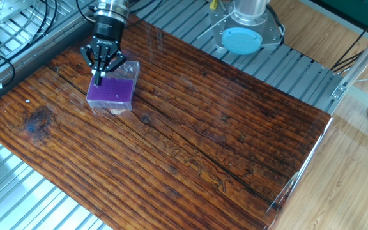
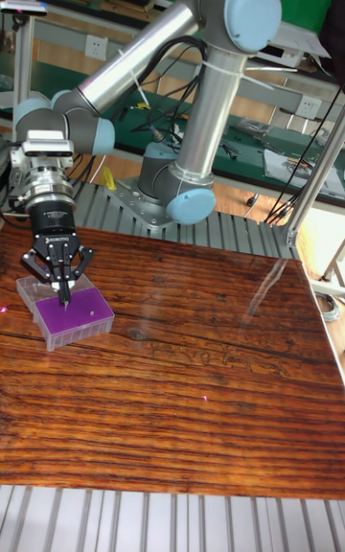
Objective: Insert a small pipette tip into the holder for small pipette tips
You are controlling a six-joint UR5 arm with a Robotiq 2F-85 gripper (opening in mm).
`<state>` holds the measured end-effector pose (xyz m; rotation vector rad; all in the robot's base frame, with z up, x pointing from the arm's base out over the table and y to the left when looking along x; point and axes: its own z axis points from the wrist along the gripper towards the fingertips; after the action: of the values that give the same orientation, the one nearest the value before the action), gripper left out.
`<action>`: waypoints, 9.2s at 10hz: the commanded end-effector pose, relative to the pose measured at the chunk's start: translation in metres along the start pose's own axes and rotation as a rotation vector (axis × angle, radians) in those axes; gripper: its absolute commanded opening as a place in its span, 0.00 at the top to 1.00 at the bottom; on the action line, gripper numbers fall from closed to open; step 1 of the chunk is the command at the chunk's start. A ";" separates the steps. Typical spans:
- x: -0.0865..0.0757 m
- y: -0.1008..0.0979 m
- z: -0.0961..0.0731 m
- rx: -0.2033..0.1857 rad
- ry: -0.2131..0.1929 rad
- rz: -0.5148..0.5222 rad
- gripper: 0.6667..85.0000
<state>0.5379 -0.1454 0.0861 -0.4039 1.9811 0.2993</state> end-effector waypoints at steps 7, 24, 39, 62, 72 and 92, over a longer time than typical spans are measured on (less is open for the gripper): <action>0.004 0.000 0.005 0.020 -0.022 0.008 1.00; 0.011 0.001 0.009 0.013 -0.012 0.009 1.00; 0.010 -0.001 0.012 0.015 -0.021 -0.002 1.00; 0.027 0.011 0.012 -0.032 0.033 -0.055 0.96; 0.019 0.015 0.002 -0.025 0.121 -0.087 0.87; -0.016 0.061 -0.008 -0.081 0.050 -0.163 0.94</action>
<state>0.5151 -0.0966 0.0997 -0.5828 2.0112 0.2514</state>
